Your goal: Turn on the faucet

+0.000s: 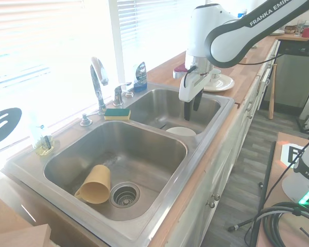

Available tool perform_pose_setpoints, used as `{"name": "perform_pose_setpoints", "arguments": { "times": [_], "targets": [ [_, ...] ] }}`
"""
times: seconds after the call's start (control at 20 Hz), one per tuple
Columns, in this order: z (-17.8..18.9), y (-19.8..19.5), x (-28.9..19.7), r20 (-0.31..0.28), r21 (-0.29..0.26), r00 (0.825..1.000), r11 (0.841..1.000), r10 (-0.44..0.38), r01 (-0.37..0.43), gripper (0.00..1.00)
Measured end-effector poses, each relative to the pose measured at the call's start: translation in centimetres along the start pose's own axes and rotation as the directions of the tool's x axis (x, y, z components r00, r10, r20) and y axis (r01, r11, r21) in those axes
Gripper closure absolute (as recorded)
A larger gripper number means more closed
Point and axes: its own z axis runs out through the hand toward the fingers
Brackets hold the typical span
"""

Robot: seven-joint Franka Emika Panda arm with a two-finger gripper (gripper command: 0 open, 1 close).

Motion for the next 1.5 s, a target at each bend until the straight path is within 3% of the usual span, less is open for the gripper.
{"name": "perform_pose_setpoints", "arguments": {
  "times": [1.05, 1.5],
  "targets": [
    [-0.1, 0.3, 0.8, -0.014, -0.005, 1.0, 1.0, 0.006, -0.006, 1.0],
    [2.1, -5.4, 6.4, -0.035, 0.011, 0.999, 1.0, 0.002, -0.002, 1.0]
  ]
}}
